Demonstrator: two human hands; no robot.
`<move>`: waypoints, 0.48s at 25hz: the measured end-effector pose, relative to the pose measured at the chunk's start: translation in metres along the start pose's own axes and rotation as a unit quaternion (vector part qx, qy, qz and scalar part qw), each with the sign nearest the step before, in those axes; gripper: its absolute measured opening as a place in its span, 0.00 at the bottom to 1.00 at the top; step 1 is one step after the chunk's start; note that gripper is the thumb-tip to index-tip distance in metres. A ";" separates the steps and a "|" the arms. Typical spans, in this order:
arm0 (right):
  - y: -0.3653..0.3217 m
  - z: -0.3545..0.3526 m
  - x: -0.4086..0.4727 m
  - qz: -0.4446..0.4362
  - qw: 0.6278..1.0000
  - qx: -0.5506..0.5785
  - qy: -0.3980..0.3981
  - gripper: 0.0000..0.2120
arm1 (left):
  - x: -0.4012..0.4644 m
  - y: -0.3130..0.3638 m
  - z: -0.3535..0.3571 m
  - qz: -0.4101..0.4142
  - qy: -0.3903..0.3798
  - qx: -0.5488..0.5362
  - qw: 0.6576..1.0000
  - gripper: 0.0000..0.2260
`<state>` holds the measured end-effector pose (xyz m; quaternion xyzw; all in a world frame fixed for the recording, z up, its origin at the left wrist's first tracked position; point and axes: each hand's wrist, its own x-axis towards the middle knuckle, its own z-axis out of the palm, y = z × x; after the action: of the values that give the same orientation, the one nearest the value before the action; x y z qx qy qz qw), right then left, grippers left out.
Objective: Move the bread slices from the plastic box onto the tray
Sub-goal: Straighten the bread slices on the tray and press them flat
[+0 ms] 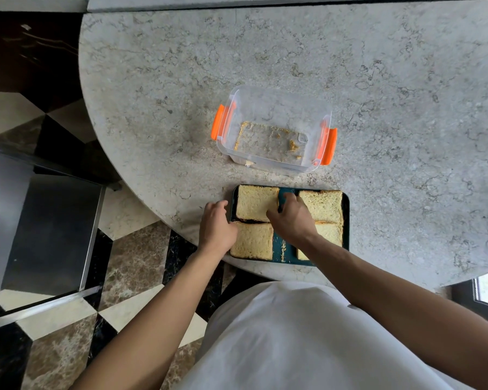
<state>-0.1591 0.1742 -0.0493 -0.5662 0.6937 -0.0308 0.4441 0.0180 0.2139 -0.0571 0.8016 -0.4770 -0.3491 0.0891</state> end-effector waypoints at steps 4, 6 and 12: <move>-0.010 0.006 0.011 0.019 0.998 0.039 -0.041 0.22 | 0.012 0.001 0.001 0.003 -0.022 -0.006 1.000 0.27; -0.012 0.009 0.011 0.021 0.998 0.033 -0.042 0.24 | 0.015 0.001 0.002 0.008 -0.016 -0.008 1.000 0.25; -0.012 0.011 0.010 0.018 0.999 0.013 -0.034 0.28 | 0.017 0.001 0.003 0.008 0.001 -0.021 1.000 0.21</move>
<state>-0.1423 0.1668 -0.0551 -0.5484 0.6880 -0.0122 0.4752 0.0205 0.1999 -0.0665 0.7962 -0.4757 -0.3573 0.1097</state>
